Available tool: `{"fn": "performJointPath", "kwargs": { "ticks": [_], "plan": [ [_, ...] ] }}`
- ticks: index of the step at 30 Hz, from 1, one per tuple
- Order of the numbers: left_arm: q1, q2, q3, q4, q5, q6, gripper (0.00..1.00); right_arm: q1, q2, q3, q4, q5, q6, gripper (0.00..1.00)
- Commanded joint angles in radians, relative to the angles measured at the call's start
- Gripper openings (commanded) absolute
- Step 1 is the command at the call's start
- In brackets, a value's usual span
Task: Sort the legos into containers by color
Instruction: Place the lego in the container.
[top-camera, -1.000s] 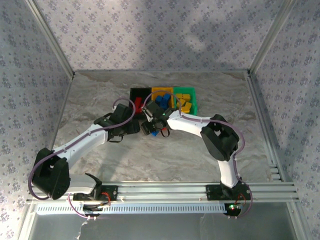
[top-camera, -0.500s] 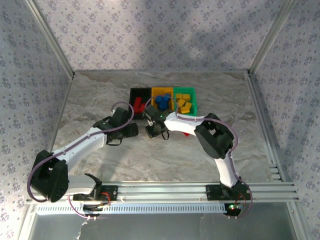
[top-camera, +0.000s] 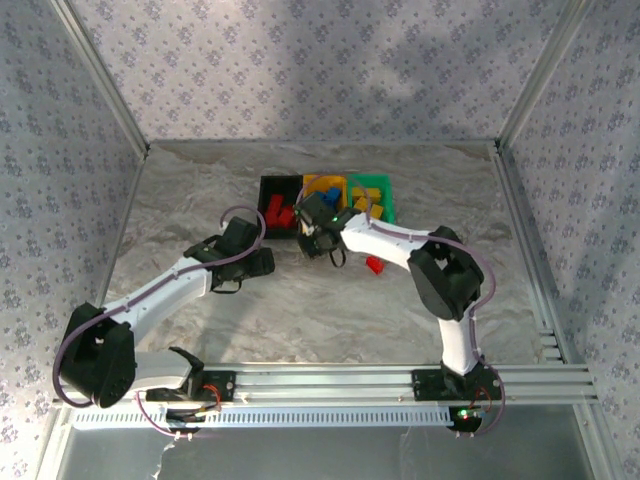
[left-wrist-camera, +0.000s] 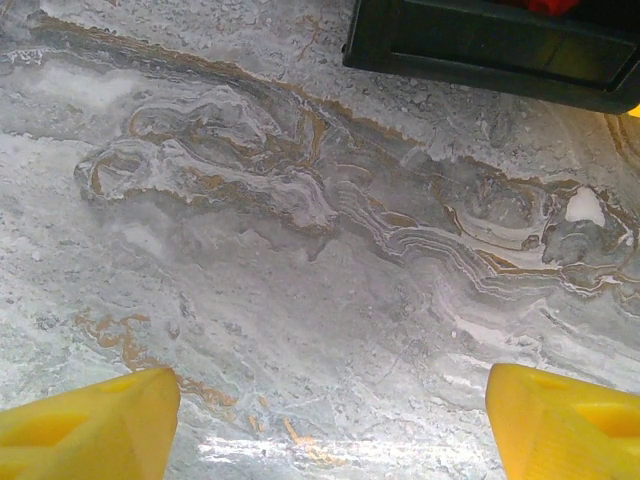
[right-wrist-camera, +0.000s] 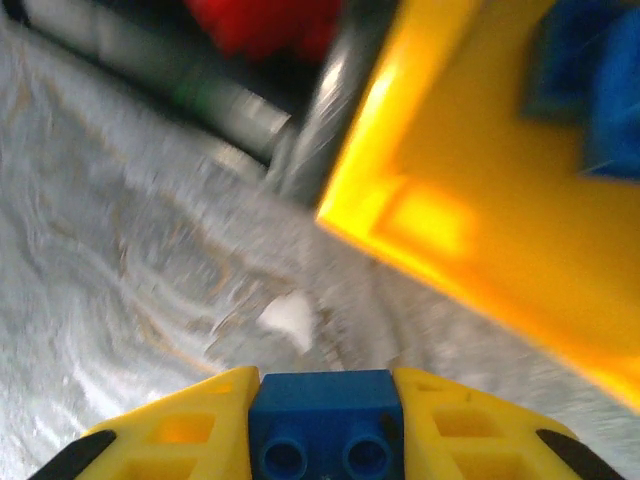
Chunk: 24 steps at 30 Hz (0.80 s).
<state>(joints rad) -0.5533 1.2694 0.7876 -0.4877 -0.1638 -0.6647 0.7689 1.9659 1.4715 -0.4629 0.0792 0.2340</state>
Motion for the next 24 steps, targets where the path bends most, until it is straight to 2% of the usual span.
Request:
{"fn": "performJointPath", "kwargs": {
  "ticks": [1,5,10,17,24],
  "plan": [
    [0.005,-0.024,-0.004,0.012,0.021,-0.013,0.80,-0.067,-0.018,0.080,-0.033,0.012,-0.019,0.33],
    [0.006,-0.043,-0.013,0.007,0.022,-0.019,0.80,-0.119,0.035,0.172,-0.059,0.022,-0.032,0.36],
    [0.005,-0.067,-0.037,0.010,0.027,-0.029,0.80,-0.138,0.060,0.225,-0.088,0.037,-0.038,0.53],
    [0.007,-0.056,-0.052,0.023,0.029,-0.029,0.80,-0.127,-0.077,0.061,-0.048,0.029,-0.024,0.55],
    [0.005,-0.013,-0.054,0.062,0.041,-0.027,0.80,-0.128,-0.307,-0.211,-0.036,0.039,0.003,0.56]
  ]
}}
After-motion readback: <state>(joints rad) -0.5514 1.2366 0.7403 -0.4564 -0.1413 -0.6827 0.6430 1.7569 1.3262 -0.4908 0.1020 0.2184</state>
